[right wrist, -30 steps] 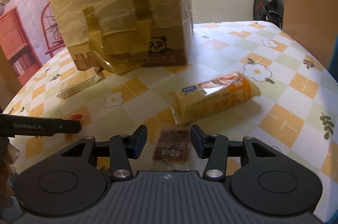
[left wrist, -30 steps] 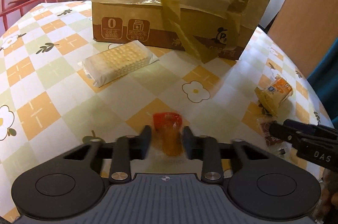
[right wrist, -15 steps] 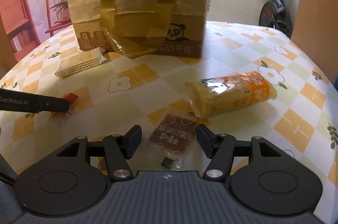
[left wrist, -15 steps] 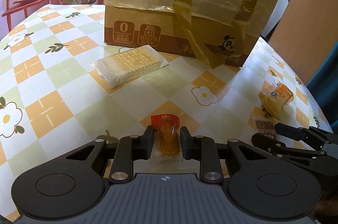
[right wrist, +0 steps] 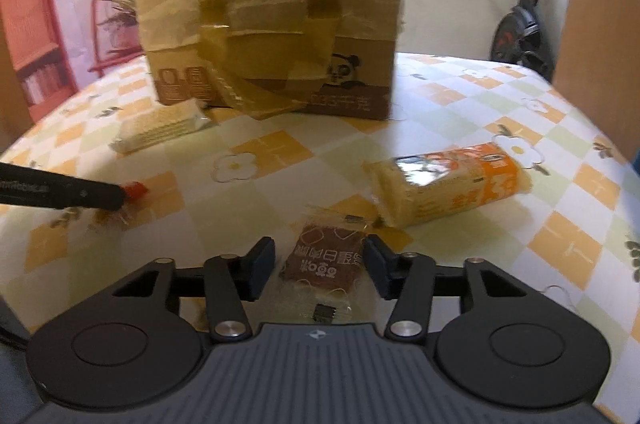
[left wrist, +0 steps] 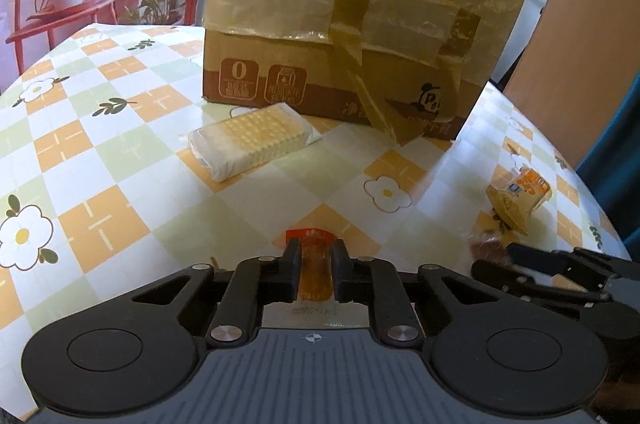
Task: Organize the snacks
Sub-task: 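Grasp the red sausage stick with the left tool while the right tool grasps the brown cake packet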
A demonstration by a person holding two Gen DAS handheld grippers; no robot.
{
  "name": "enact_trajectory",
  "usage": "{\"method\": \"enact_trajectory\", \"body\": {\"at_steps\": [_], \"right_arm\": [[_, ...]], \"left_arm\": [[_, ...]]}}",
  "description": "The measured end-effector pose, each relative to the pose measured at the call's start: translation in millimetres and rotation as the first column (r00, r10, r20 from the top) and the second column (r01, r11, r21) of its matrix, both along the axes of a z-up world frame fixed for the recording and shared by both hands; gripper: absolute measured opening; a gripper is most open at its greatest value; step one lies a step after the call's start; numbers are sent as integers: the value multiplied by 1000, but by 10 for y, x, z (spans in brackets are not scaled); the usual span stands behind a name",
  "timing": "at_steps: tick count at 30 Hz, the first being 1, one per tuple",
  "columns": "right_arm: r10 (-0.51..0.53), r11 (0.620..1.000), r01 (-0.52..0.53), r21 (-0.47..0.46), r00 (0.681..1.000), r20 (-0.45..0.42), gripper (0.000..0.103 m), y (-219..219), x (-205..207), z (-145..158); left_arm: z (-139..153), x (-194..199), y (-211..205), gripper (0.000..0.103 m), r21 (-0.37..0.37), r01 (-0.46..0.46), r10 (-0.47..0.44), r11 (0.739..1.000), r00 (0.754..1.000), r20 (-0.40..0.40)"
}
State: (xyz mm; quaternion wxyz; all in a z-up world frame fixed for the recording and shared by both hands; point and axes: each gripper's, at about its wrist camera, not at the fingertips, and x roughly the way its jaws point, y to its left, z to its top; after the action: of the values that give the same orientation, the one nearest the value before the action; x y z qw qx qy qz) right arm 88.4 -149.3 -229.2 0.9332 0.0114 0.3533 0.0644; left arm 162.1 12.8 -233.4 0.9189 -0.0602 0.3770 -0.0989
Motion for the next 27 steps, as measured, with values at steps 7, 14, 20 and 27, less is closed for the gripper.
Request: {"method": "enact_trajectory", "body": {"at_steps": [7,14,20,27], "right_arm": [[41,999,-41,-11,999,12,21,123,-10,32],[32,999,-32,-15,999,15,26,152,-24,37],[23,1000,-23,-5,1000,19,27,112,-33,36],[15,1000,-15,6,1000,20,32,75,-39,28]], "left_arm": [[-3,-18,68,17,-8,-6,6,1000,1000,-7],[-2,-39,81,41,-19,6,-6,1000,1000,-14],[-23,-41,23,46,-22,27,-28,999,999,-17],[-119,-8,-46,45,44,19,-18,999,1000,-21]]}}
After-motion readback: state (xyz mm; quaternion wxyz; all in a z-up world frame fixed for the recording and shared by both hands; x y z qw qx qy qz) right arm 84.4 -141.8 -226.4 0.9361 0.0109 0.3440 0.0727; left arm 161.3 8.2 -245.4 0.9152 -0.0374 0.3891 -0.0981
